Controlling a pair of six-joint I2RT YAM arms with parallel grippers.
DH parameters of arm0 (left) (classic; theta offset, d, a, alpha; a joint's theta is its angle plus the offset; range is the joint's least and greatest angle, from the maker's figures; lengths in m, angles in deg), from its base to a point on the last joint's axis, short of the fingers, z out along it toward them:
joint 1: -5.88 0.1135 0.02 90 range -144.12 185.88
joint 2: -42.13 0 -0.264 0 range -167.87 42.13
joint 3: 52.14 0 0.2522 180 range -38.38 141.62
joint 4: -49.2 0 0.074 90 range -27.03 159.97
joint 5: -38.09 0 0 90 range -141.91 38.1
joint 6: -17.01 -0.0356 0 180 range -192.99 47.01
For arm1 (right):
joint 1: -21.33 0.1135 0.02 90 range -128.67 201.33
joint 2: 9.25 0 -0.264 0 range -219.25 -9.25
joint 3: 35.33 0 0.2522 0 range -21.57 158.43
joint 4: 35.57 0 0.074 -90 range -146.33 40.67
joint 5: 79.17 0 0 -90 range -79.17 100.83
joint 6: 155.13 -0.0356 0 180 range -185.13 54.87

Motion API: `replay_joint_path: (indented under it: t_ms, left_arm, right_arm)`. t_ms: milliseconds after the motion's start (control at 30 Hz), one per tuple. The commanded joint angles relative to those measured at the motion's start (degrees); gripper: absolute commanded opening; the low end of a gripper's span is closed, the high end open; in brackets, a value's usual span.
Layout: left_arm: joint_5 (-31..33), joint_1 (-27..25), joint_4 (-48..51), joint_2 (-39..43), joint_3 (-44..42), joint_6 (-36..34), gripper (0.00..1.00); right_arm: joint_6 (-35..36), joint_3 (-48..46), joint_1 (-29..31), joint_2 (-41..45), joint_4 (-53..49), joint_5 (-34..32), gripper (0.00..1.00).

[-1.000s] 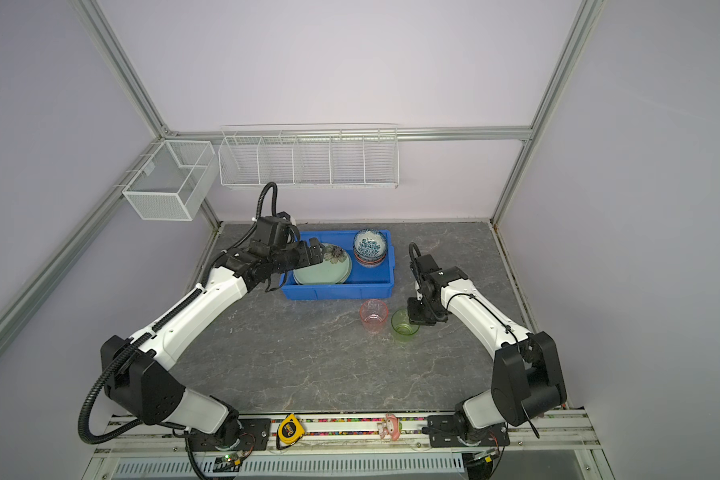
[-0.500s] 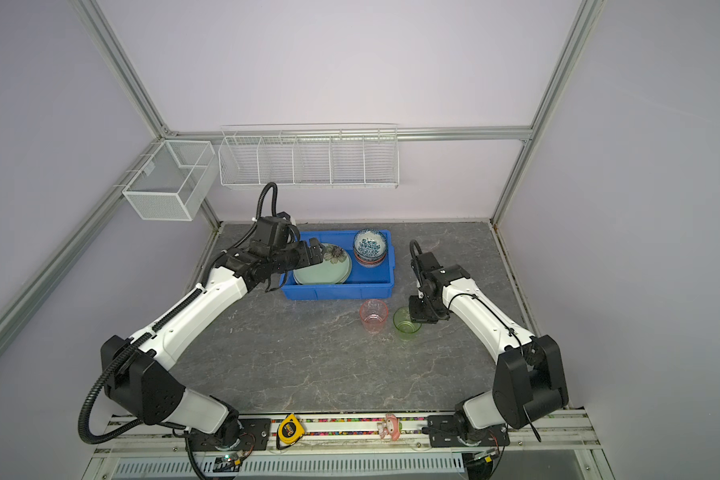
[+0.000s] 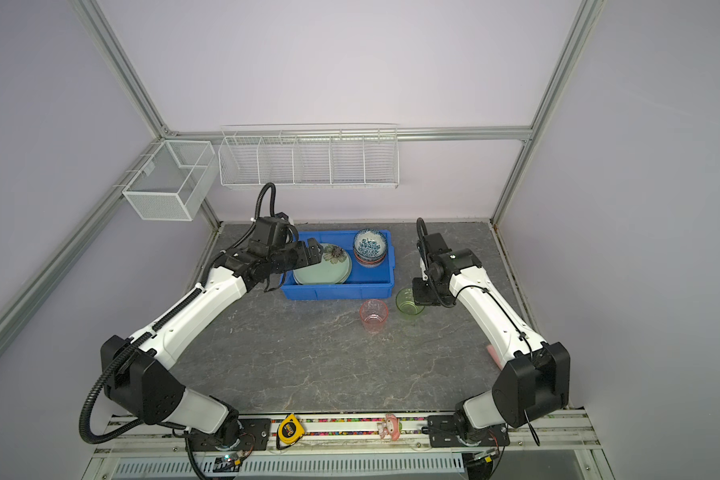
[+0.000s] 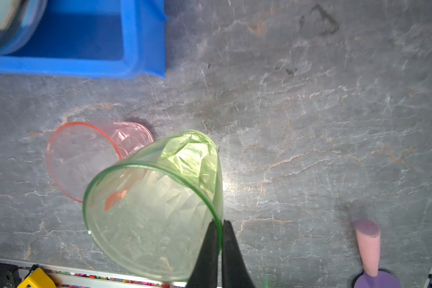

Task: Place the mixed dishes into the plastic bin
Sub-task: 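Lift the green cup with the right gripper and lower it into the bin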

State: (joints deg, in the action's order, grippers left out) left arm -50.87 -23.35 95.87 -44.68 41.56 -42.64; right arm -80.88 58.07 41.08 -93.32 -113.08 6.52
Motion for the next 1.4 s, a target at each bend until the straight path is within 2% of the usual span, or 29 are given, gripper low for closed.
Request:
replay_joint_path:
  t_ms: [0, 467, 733, 933, 1367]
  left_arm:
    - [0.0, 0.5, 0.2, 0.4, -0.1, -0.1, 0.98]
    - [0.4, 2.4, 1.0, 3.0, -1.6, -0.6, 0.98]
    - [0.4, 3.7, 1.2, 4.3, -2.8, -0.5, 0.98]
    - [0.3, 4.4, 1.3, 4.4, -3.3, -0.6, 0.98]
    - [-1.0, 5.9, 0.1, 3.3, -3.8, -0.8, 0.98]
  right_arm:
    - [2.3, 5.7, -0.1, -2.4, -3.2, -0.3, 0.07]
    - [3.4, 29.8, 1.9, -18.6, -6.7, 2.8, 0.07]
    - [2.7, 38.2, 3.5, -27.0, -6.5, 4.4, 0.07]
    - [2.2, 42.6, 3.8, -32.2, -6.4, 5.2, 0.07]
    - [2.0, 43.9, 4.6, -39.2, -5.5, 5.8, 0.07]
